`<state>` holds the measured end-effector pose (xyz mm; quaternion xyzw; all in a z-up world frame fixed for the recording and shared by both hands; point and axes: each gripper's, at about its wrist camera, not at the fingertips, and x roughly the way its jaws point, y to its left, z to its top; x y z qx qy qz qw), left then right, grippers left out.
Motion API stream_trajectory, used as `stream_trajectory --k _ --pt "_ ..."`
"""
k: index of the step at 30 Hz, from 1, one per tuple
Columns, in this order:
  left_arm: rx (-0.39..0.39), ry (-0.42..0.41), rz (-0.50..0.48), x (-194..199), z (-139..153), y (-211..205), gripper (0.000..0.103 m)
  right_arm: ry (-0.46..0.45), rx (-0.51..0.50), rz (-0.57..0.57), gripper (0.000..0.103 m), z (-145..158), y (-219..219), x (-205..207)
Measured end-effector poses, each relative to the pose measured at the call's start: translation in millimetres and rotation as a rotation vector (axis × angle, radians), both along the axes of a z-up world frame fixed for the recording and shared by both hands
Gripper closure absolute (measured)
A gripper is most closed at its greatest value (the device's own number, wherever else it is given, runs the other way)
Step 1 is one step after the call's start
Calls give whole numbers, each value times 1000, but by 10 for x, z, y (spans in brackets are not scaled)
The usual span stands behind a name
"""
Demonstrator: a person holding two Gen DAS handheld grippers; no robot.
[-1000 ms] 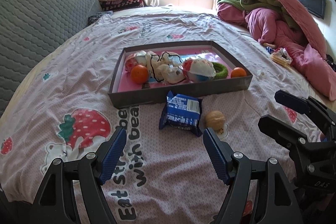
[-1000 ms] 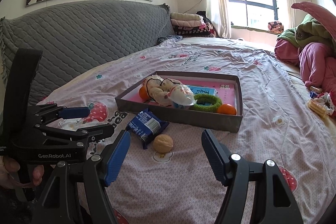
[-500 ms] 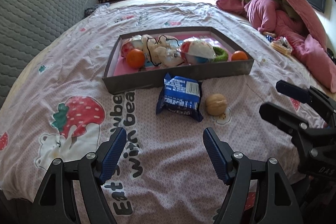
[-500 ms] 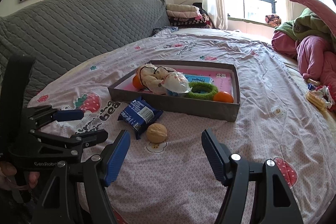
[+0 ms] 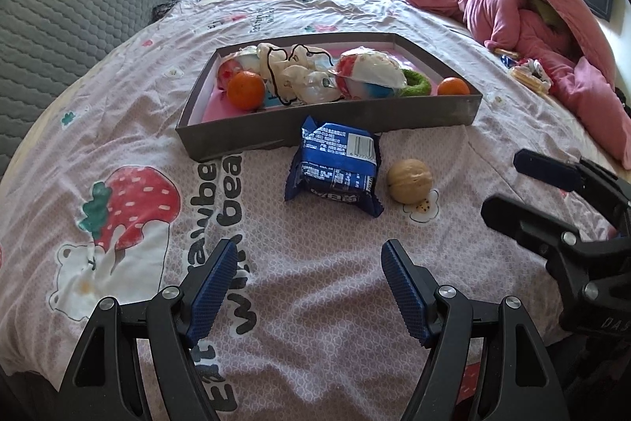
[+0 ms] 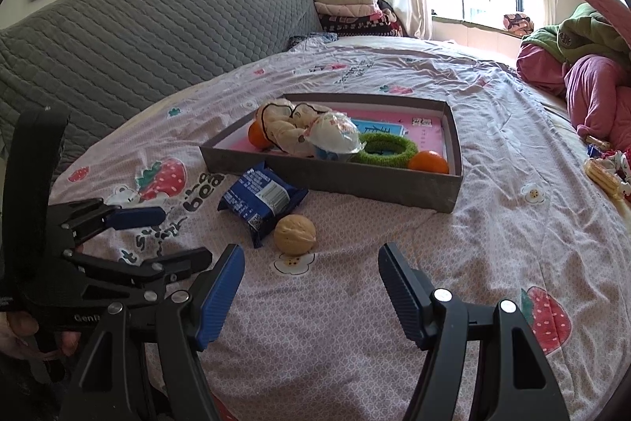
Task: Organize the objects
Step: 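Move the left tool toward the blue snack packet while the right tool approaches the walnut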
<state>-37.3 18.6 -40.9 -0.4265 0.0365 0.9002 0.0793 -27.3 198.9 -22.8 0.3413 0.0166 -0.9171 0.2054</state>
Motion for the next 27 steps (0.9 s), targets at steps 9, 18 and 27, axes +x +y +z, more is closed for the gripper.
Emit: stream_trajectory --k 9,18,27 --pt "25 0 1 -178 -7 5 26 -26 45 1 33 -96 -54 -46" --pt "45 -11 2 -324 -85 20 26 -61 58 7 33 -171 -70 -101" --pt "70 -18 0 -412 -111 10 26 -96 100 26 33 -279 -158 -130"
